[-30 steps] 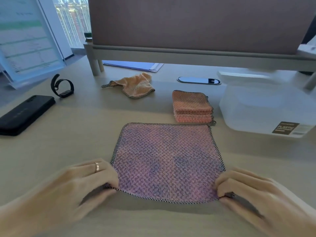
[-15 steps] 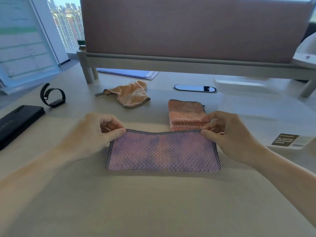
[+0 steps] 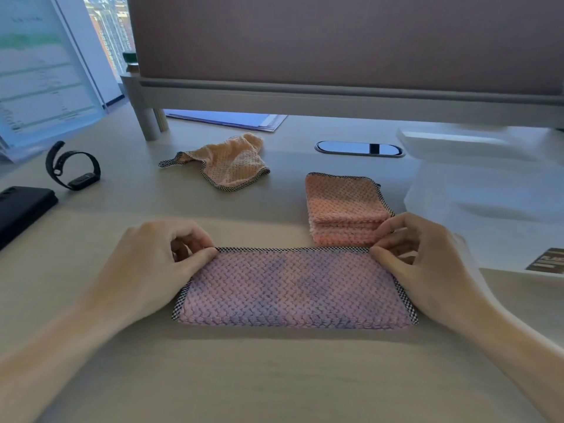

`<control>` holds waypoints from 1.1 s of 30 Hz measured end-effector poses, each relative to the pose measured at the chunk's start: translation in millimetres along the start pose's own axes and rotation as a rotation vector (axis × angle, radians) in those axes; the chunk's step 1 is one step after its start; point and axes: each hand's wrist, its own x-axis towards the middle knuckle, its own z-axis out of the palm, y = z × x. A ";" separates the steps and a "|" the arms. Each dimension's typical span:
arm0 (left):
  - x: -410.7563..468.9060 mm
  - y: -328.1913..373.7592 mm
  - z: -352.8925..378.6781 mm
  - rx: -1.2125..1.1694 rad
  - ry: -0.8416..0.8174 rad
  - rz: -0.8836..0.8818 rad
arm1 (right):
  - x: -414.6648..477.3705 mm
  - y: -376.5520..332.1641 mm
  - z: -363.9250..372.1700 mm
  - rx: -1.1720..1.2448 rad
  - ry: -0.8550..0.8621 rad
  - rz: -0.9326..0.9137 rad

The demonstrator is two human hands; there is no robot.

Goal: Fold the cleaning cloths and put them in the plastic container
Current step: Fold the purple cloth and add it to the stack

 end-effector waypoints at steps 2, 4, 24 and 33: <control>1.6 0.2 0.3 0.009 0.003 -0.018 | 1.3 0.6 -0.7 -0.011 -0.004 -0.004; 3.3 0.5 0.9 0.017 0.010 -0.041 | 2.2 1.4 -1.0 -0.026 -0.008 -0.003; -30.8 60.8 42.7 0.291 -0.352 0.274 | -32.8 -51.7 17.4 -0.478 -0.123 -0.447; -24.4 43.7 32.5 0.163 -0.373 0.196 | -52.0 -34.9 25.3 -0.549 -0.476 -0.231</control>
